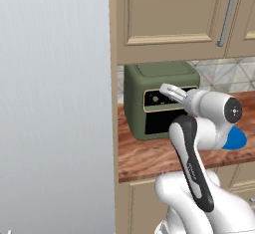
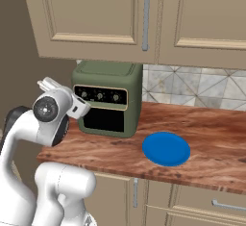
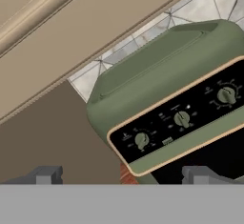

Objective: Pull the toaster oven rack outwards. Pick up the baguette from the plate and place it on the toaster oven rack. Close the toaster oven door fully and set the temperature to the lowest setting.

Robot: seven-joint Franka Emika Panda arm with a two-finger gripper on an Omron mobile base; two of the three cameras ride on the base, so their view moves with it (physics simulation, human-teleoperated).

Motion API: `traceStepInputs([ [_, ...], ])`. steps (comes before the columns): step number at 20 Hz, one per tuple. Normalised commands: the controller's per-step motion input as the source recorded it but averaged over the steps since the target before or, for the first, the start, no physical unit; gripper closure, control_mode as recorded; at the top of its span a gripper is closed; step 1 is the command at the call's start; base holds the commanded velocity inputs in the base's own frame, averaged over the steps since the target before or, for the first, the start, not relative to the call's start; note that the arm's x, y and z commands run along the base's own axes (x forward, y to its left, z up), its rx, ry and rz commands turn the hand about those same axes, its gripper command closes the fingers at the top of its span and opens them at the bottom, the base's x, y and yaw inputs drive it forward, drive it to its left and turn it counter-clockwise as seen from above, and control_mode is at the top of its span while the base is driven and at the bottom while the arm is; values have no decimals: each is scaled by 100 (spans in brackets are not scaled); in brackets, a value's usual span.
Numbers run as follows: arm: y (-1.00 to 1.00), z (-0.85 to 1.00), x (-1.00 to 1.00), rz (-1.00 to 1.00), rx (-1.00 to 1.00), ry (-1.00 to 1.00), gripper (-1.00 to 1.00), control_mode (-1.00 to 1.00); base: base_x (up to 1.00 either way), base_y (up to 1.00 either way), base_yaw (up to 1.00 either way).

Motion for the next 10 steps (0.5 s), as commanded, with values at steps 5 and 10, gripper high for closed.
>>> traceStepInputs([
  [5, 7, -18, 0, 0, 7, -8, -100, -100, 0, 0, 0],
  [10, 0, -27, 0, -3, 6, -7, -100, -100, 0, 0, 0],
])
